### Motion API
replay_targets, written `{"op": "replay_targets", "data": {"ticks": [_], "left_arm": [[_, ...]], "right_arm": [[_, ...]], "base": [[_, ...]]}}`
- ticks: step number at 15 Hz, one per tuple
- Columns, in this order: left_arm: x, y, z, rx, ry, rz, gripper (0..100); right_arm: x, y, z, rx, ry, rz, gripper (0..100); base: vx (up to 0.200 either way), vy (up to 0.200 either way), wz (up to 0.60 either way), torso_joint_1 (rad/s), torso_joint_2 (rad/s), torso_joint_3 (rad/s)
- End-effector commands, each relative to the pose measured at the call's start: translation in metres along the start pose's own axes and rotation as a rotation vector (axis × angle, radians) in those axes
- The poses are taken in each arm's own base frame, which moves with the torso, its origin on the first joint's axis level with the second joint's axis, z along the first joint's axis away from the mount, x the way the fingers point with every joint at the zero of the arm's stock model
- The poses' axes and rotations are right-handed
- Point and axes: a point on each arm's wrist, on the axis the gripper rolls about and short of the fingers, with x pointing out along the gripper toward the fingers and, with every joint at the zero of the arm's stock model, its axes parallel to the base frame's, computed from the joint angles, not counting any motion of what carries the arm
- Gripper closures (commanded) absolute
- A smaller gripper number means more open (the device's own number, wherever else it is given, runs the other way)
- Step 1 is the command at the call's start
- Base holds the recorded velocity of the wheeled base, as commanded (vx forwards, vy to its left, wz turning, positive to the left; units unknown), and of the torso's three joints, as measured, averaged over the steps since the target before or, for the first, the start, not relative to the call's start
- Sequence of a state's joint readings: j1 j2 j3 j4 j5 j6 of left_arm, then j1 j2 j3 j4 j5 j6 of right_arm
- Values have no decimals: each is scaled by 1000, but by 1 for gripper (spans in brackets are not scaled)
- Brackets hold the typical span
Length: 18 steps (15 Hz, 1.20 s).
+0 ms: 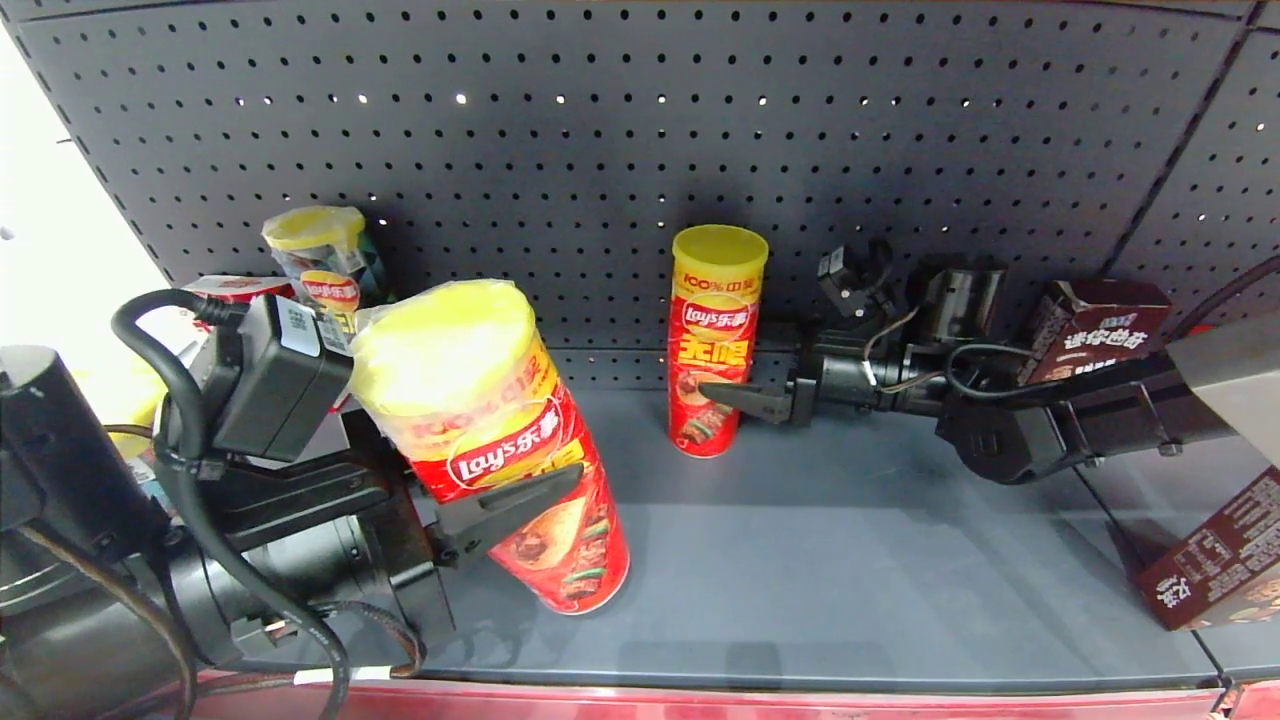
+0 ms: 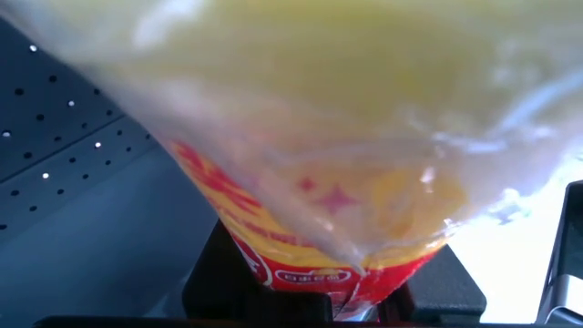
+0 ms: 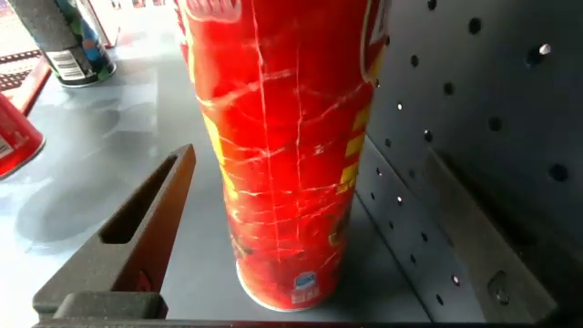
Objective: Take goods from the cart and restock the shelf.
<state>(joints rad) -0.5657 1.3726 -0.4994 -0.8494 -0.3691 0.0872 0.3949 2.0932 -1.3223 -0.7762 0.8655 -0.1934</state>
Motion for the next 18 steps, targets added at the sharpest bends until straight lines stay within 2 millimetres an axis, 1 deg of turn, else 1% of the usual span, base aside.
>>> {"op": "replay_targets", "data": {"ticks": [1, 4, 5, 10, 12, 13, 14, 15, 16, 18], "left_arm": [[1, 0, -2, -3, 8, -2, 100], [1, 1, -1, -1, 4, 10, 100], [1, 1, -1, -2, 6, 11, 100], [1, 1, -1, -2, 6, 12, 100], [1, 0, -2, -4, 9, 11, 100], [0, 0, -2, -4, 7, 12, 100], [0, 0, -2, -8, 7, 12, 100], [-1, 0, -2, -8, 8, 14, 100], [-1, 0, -3, -9, 9, 14, 100], [-3, -1, -5, -11, 15, 15, 100]], "right_arm": [[7, -2, -9, 10, 4, 8, 0], [16, -4, -11, 4, -4, 18, 0], [21, -4, -13, -3, -15, 41, 100], [24, 1, -11, 8, -15, 59, 100], [18, 14, 5, -2, -26, 69, 100], [14, 17, 10, -3, -28, 70, 100], [6, 25, 22, -9, -34, 66, 100], [0, 30, 28, -13, -35, 56, 100], [-7, 39, 34, -9, -33, 55, 100], [-19, 63, 43, 4, -28, 81, 100]], "base": [[0, 0, 0, 0, 0, 0], [0, 0, 0, 0, 0, 0], [0, 0, 0, 0, 0, 0], [0, 0, 0, 0, 0, 0], [0, 0, 0, 0, 0, 0], [0, 0, 0, 0, 0, 0], [0, 0, 0, 0, 0, 0], [0, 0, 0, 0, 0, 0], [0, 0, 0, 0, 0, 0], [0, 0, 0, 0, 0, 0]]}}
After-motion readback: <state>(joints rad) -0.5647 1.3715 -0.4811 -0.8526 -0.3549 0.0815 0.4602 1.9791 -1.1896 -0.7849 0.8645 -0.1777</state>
